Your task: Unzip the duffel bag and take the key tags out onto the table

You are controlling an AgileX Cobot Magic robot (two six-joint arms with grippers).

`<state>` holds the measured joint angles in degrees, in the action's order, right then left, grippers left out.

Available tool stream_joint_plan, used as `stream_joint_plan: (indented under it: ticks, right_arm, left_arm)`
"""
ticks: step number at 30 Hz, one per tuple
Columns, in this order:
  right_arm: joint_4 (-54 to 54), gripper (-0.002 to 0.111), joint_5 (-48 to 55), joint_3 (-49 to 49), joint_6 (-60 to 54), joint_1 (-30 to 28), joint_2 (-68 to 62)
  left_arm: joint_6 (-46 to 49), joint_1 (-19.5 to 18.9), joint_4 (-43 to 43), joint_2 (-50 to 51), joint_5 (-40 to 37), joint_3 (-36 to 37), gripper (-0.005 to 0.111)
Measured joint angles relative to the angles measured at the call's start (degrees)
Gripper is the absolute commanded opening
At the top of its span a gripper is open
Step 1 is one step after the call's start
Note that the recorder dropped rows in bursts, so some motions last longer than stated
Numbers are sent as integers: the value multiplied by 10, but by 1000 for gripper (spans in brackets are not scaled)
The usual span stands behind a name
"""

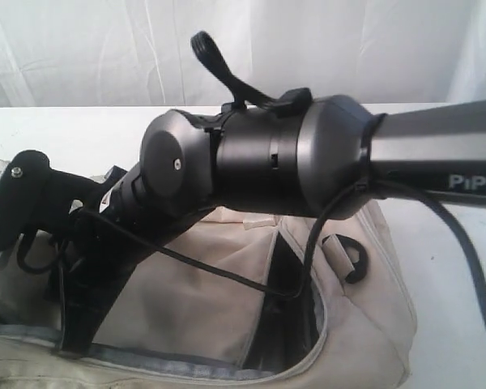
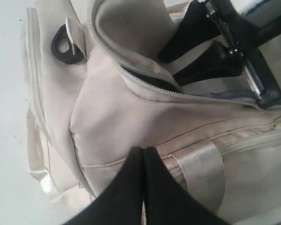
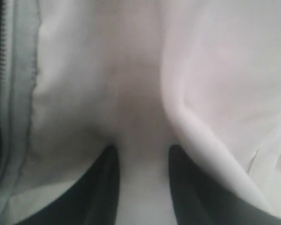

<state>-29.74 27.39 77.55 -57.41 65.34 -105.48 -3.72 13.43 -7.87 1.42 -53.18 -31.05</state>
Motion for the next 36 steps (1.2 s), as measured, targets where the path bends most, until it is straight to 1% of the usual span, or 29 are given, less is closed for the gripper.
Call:
stream_joint_plan:
  ticks: [4, 6, 7, 12, 15, 27, 29, 32, 36]
  right_arm:
    - [2, 7, -42, 0, 0, 0, -12]
    - [3, 1, -69, 0, 0, 0, -13]
    - [3, 0, -85, 0, 1, 0, -13]
    - [11, 0, -122, 5, 4, -7, -15]
    - [12, 0, -144, 16, 13, -28, -16]
    - [13, 0, -227, 29, 45, -159, -16]
    - [13, 0, -236, 29, 76, -185, -19]
    - [13, 0, -232, 29, 158, -231, -21]
    - [12, 0, -171, 29, 246, -271, -21]
  left_arm:
    - [0, 0, 0, 0, 0, 0, 0]
    - [0, 0, 0, 0, 0, 0, 0]
    - [0, 0, 0, 0, 0, 0, 0]
    - [0, 0, 0, 0, 0, 0, 0]
    - [0, 0, 0, 0, 0, 0, 0]
    - [0, 0, 0, 0, 0, 0, 0]
    - [0, 0, 0, 0, 0, 0, 0]
    - [0, 0, 0, 0, 0, 0, 0]
    - [0, 0, 0, 0, 0, 0, 0]
